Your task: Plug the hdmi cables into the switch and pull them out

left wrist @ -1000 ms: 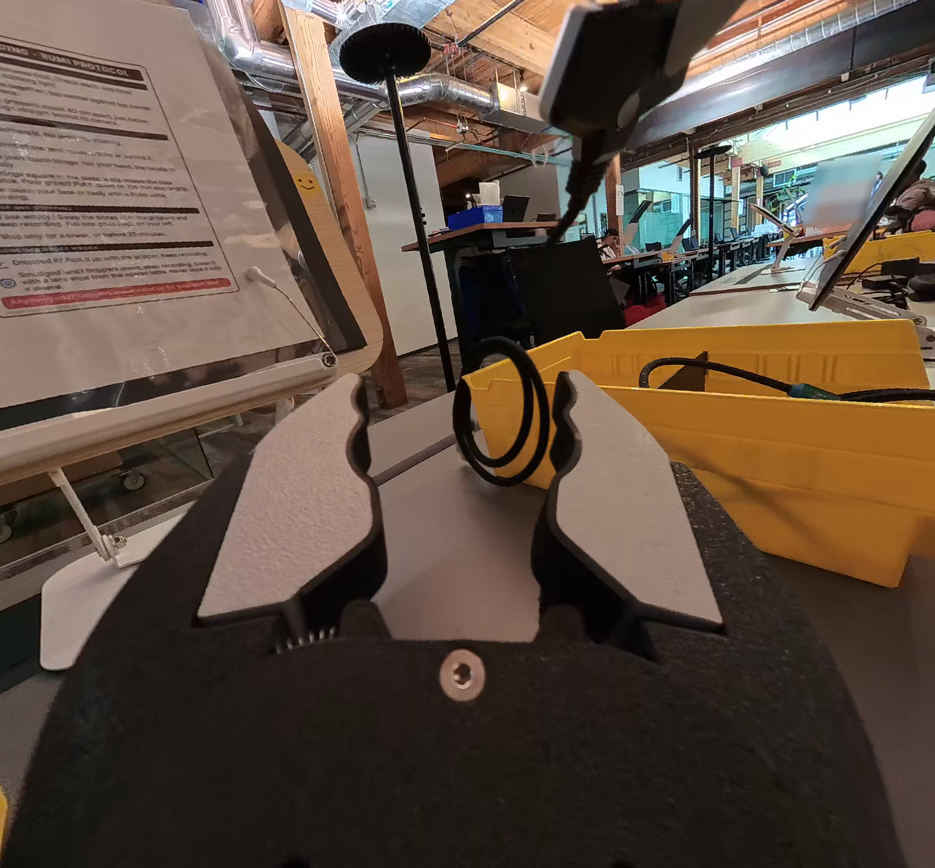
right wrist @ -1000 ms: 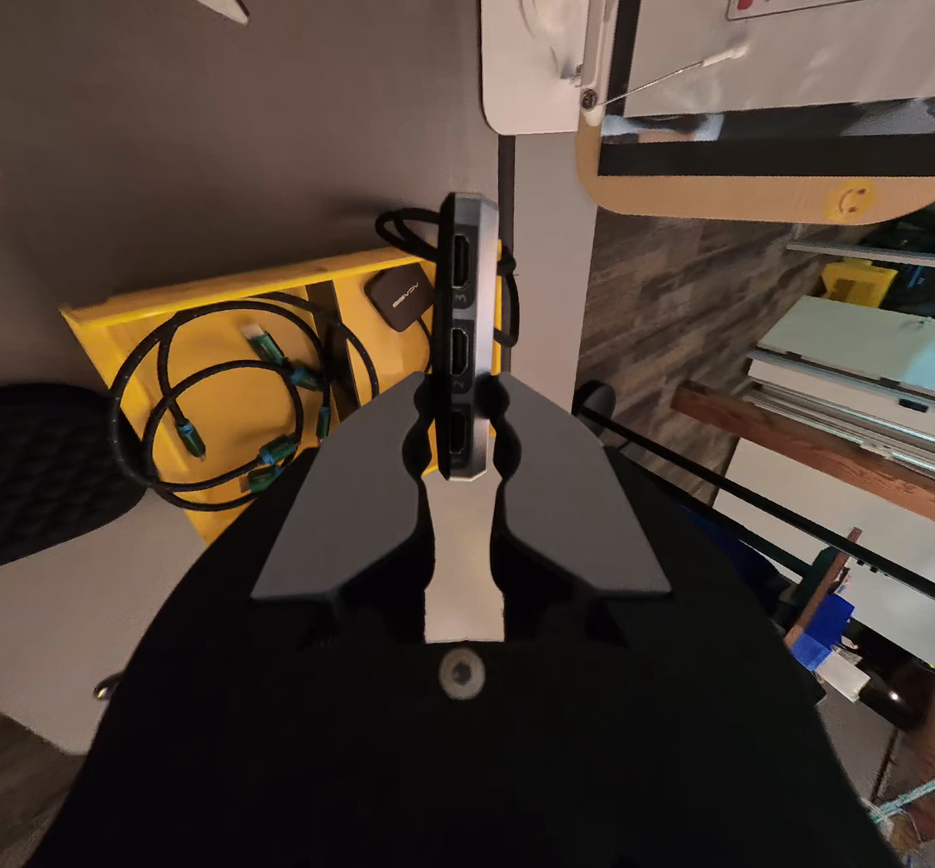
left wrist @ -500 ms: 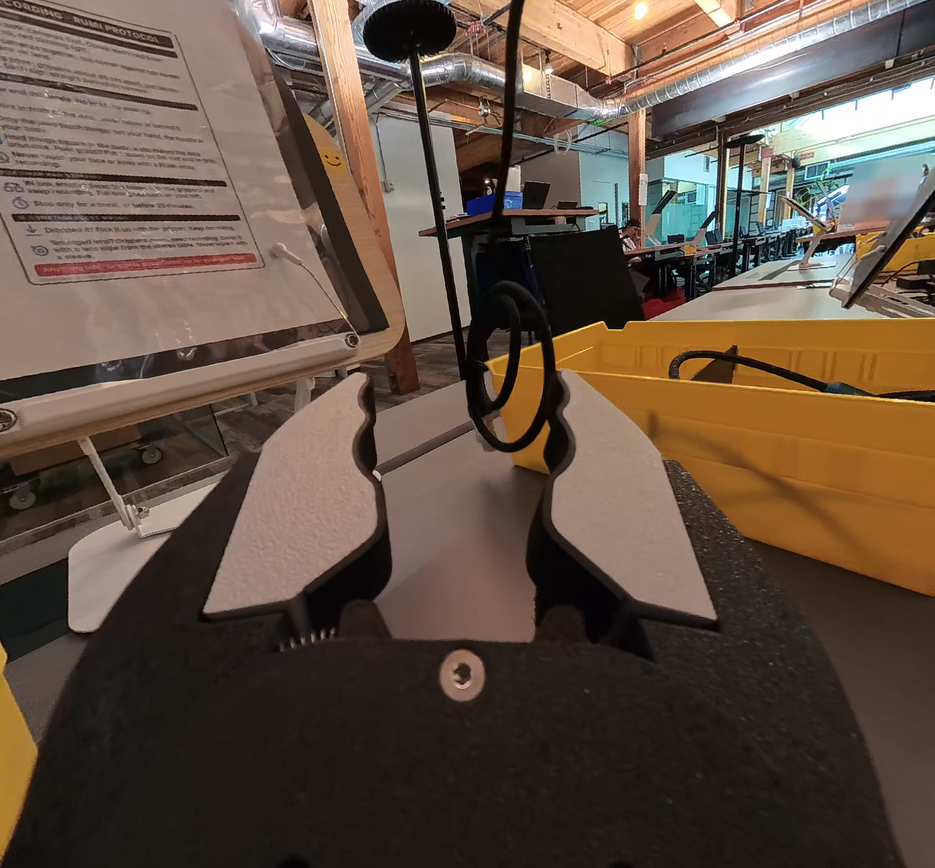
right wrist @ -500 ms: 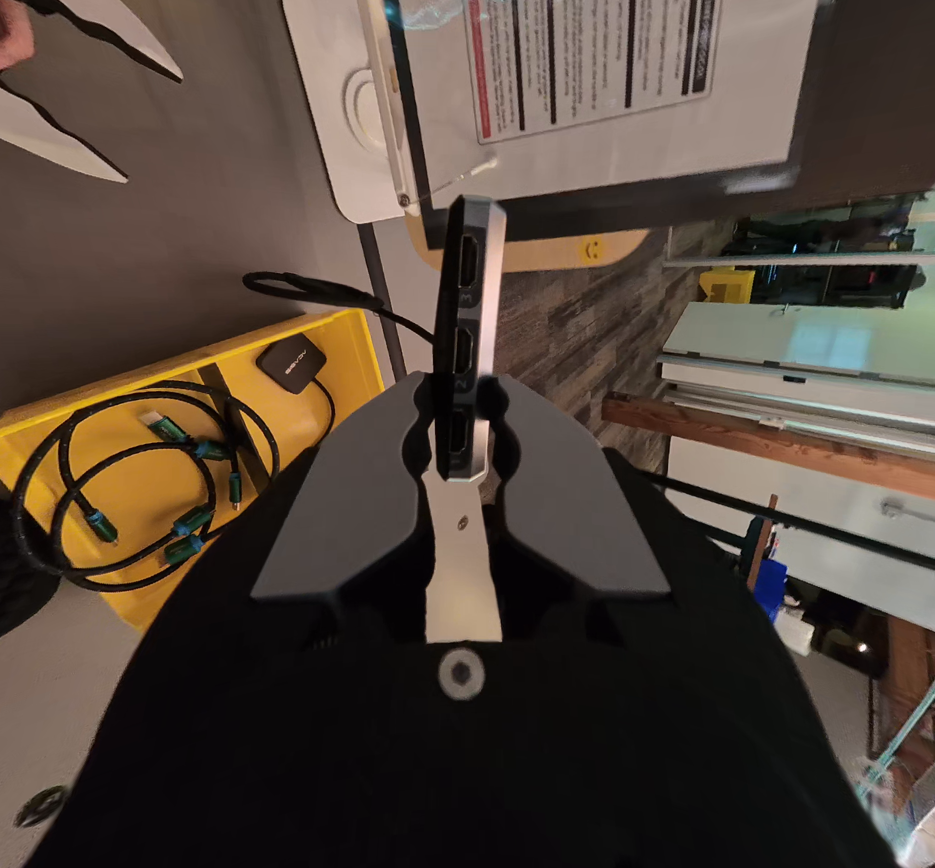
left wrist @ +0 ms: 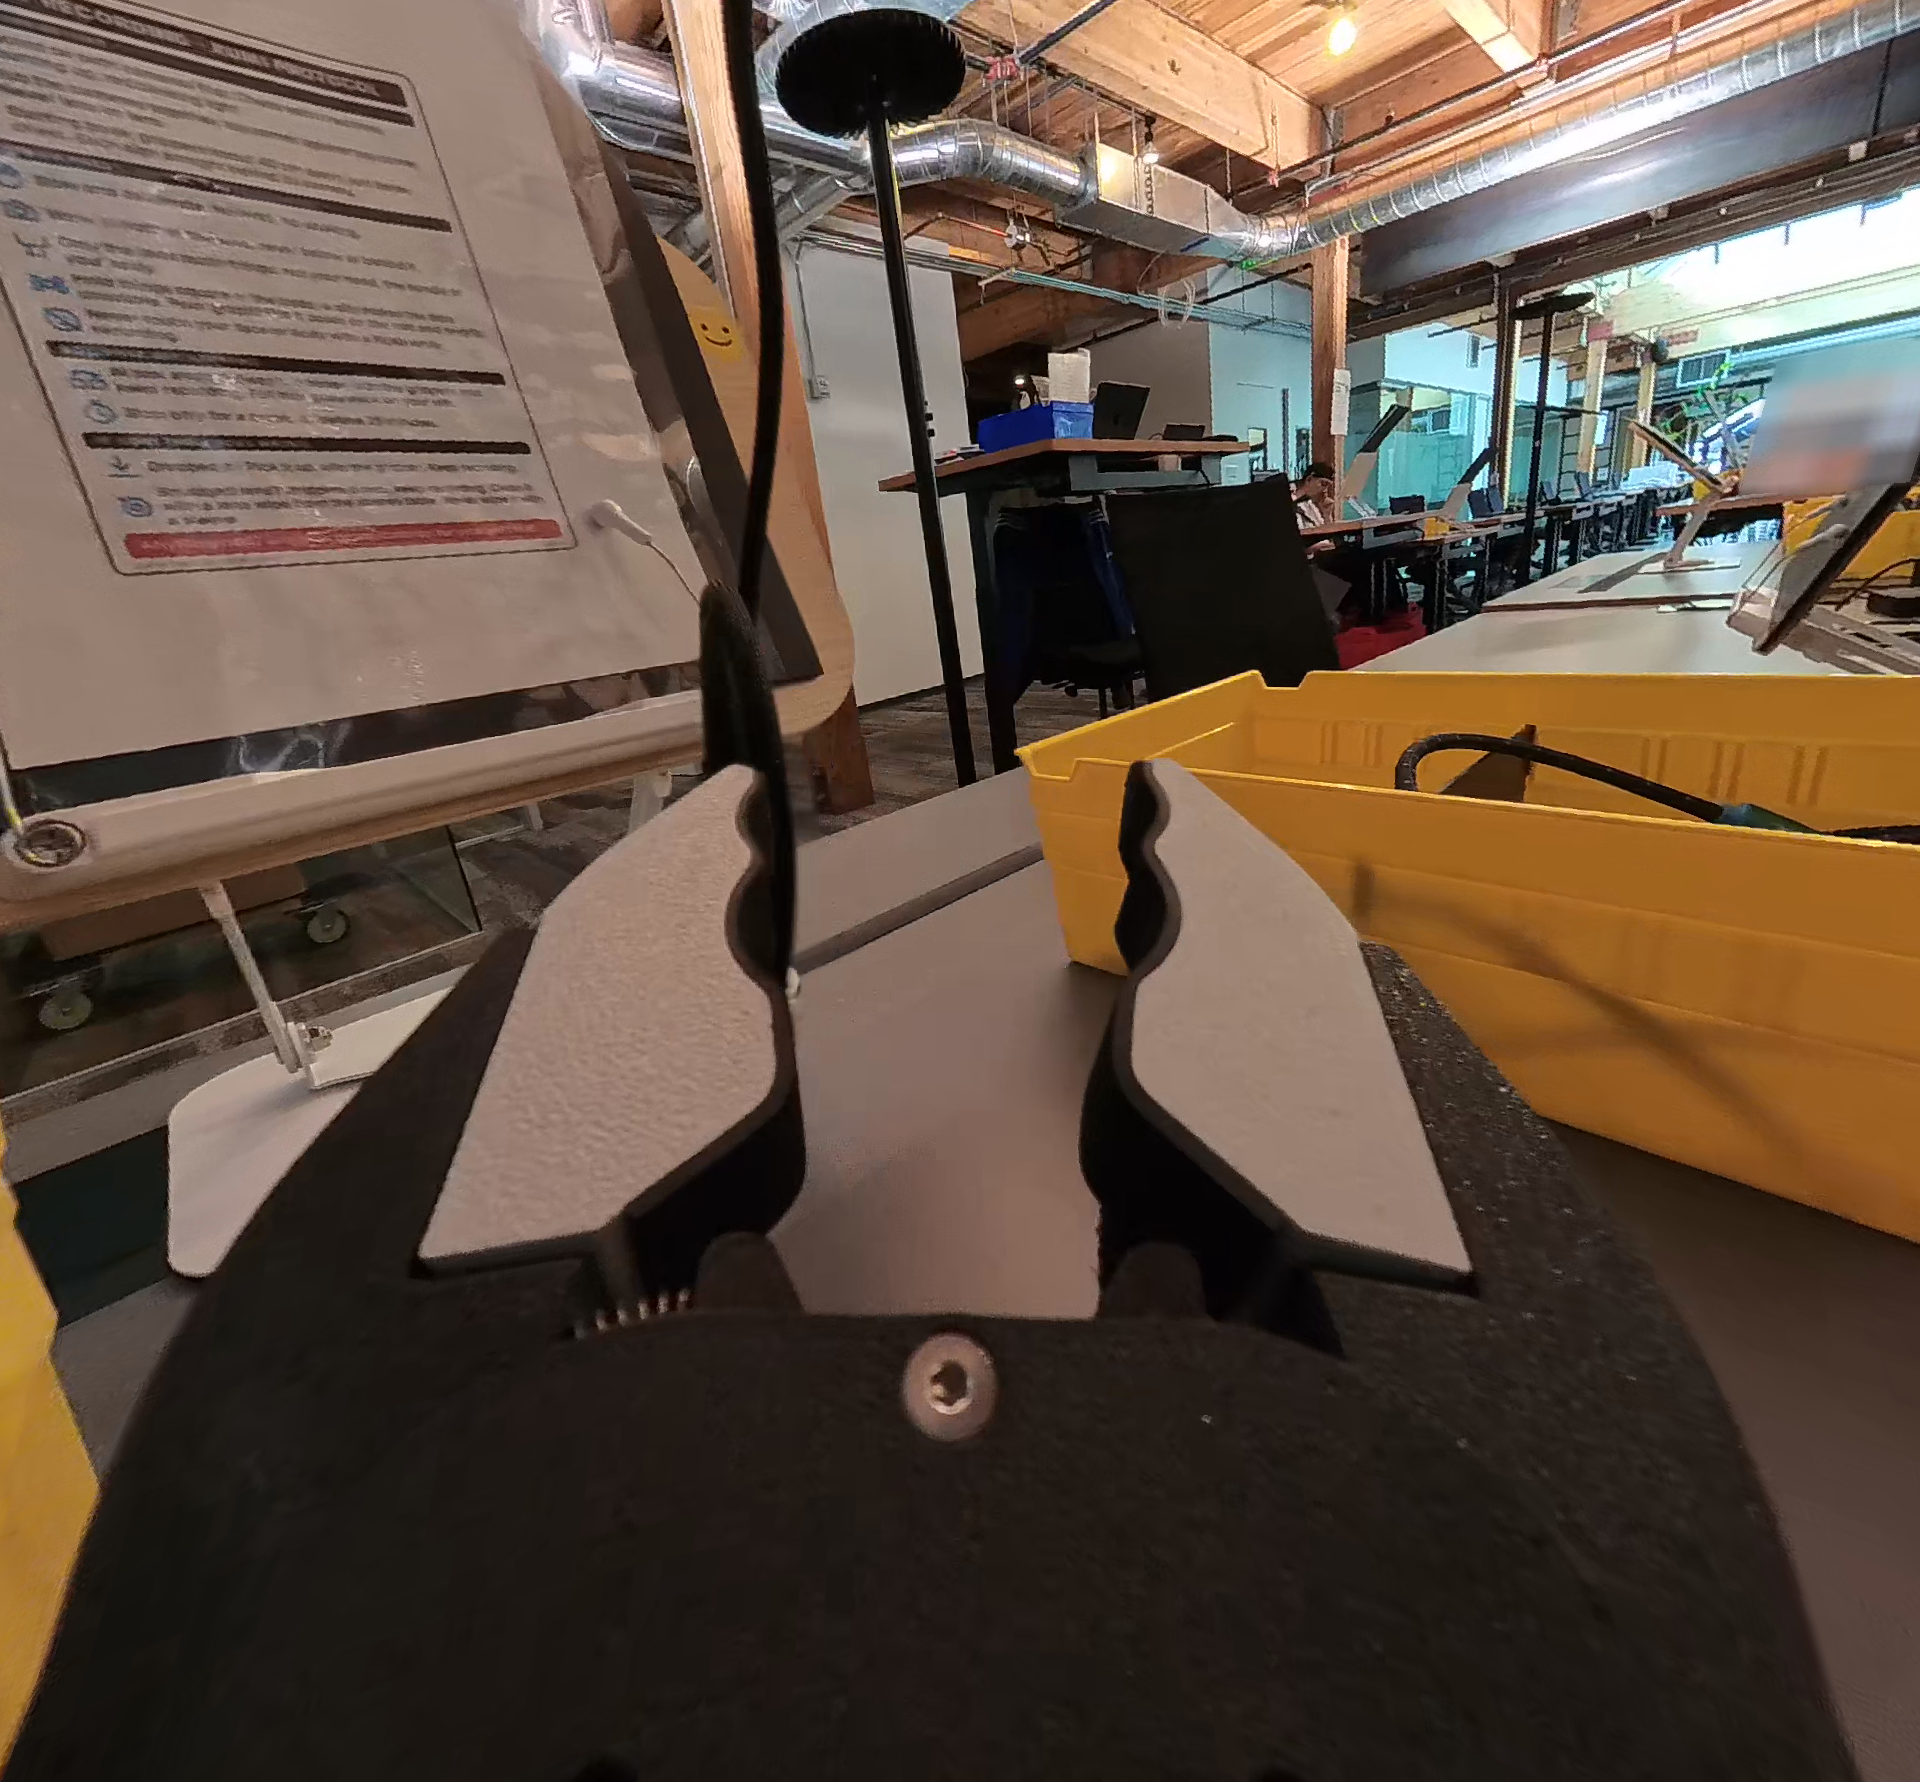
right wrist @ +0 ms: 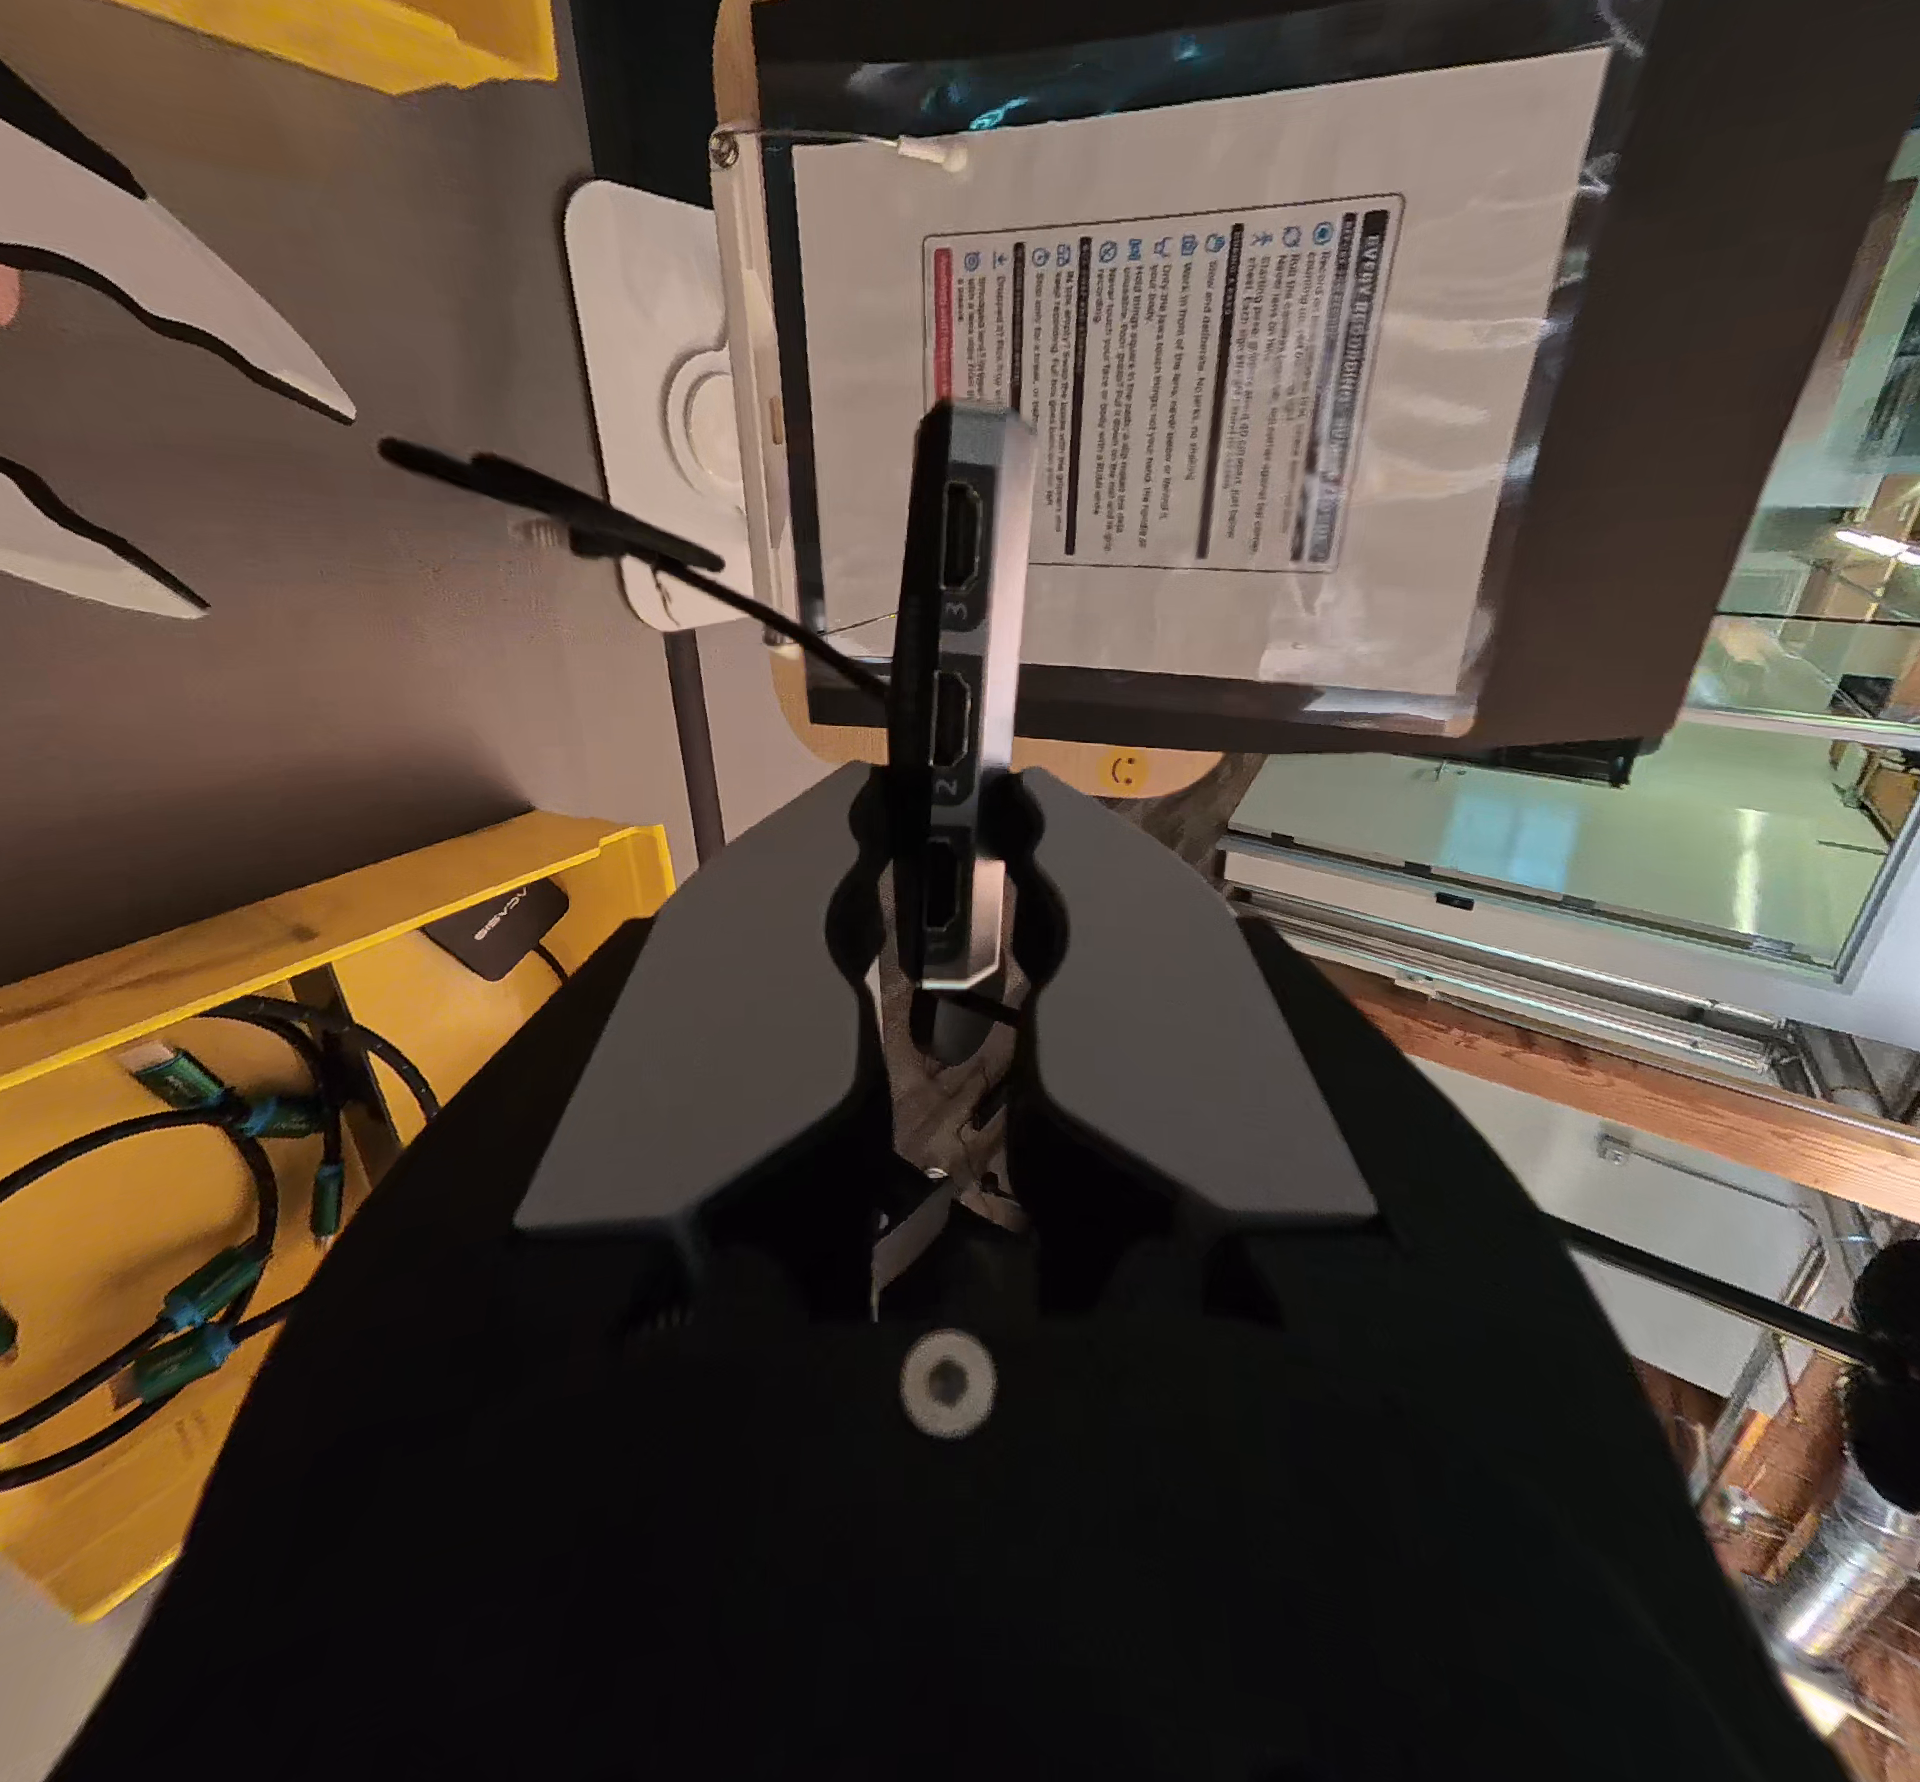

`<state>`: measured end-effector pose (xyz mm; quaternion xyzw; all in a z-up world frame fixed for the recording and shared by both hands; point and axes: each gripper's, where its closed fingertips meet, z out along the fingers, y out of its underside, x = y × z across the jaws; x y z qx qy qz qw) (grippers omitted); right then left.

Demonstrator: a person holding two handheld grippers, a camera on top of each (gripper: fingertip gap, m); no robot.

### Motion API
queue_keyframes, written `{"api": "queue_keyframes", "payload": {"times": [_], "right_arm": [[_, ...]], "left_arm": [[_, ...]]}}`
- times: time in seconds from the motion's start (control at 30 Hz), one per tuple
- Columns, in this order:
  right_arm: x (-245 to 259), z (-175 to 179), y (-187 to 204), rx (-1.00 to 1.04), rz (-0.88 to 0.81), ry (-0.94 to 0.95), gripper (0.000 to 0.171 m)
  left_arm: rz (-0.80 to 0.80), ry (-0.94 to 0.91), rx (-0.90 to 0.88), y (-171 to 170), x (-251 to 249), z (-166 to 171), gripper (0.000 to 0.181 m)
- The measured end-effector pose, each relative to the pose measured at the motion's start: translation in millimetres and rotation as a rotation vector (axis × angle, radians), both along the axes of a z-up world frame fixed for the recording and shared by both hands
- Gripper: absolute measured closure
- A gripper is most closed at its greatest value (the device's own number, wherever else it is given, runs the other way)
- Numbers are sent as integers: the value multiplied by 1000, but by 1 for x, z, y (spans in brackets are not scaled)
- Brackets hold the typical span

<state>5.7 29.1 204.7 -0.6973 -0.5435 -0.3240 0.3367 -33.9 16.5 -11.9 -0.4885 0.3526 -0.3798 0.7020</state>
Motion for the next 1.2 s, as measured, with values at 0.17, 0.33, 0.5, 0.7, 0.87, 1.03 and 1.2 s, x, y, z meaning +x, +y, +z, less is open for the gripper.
{"api": "queue_keyframes", "payload": {"times": [0.17,0.33,0.5,0.7,0.87,1.03,1.2], "right_arm": [[25,45,-18,52,-96,82,150],[69,91,-47,130,-247,125,150],[110,93,-67,136,-382,124,150],[153,40,-73,26,-507,95,150],[167,-18,-71,-107,-539,229,150],[169,-65,-60,-181,-518,455,150],[183,-113,-49,-230,-535,636,150]], "left_arm": [[7,-32,-23,5,-4,2,117],[-3,-33,-45,5,-2,1,116],[-68,3,-74,-2,6,-7,126],[-109,11,41,-18,3,-2,181],[-37,0,54,-12,1,-2,145],[-91,45,81,-19,7,-8,181],[-76,57,53,-15,11,-11,152]]}}
